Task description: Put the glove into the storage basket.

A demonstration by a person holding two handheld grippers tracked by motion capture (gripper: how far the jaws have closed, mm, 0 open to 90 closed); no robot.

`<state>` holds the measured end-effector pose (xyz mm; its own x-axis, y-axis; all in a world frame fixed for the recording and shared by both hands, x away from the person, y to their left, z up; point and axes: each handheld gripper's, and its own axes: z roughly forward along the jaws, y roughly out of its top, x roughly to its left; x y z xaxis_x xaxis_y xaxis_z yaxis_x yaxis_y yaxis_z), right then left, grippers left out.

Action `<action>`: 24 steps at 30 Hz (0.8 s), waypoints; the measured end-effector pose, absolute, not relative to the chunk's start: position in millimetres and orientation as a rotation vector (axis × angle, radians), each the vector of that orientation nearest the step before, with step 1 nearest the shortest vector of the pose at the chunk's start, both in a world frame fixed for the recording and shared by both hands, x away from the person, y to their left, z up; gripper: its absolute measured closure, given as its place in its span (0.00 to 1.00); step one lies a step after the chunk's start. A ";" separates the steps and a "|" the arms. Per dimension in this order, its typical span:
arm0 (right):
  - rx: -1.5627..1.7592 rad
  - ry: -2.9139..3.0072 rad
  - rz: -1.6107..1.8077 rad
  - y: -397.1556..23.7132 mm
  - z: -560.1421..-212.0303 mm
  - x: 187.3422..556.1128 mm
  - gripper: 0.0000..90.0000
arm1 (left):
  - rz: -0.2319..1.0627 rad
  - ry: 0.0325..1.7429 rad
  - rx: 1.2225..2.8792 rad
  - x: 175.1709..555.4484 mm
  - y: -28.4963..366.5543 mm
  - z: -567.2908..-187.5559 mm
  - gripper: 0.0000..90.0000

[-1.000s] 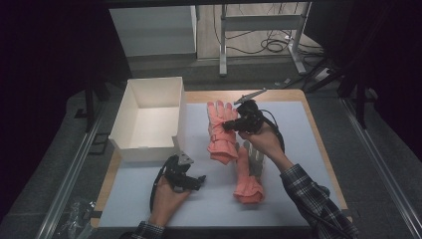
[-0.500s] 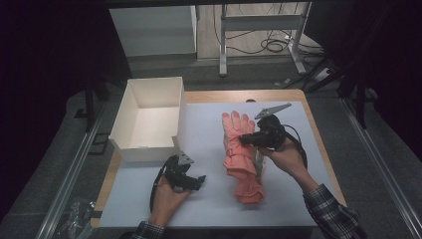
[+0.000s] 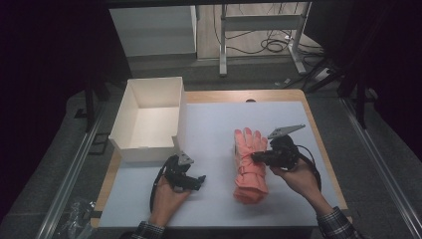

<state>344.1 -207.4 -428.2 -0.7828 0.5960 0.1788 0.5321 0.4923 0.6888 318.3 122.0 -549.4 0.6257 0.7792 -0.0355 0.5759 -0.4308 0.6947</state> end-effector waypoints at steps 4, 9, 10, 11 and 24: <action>1.051 2.625 1.177 -210.9 -444.6 343.4 0.94 | 0.382 1.056 2.164 318.3 122.1 -549.4 0.04; 1.040 2.597 1.110 -206.6 -460.5 341.9 0.92 | 0.382 1.056 2.162 318.3 122.0 -549.5 0.04; 1.039 2.594 1.111 -205.9 -462.6 341.8 0.92 | 0.382 1.056 2.162 318.3 122.0 -549.5 0.04; 1.040 2.594 1.110 -205.2 -464.9 341.6 0.92 | 0.382 1.056 2.163 318.3 122.0 -549.5 0.04; 1.022 2.561 1.136 -207.5 -468.4 337.0 0.72 | 0.383 1.056 2.161 318.3 121.9 -549.6 0.04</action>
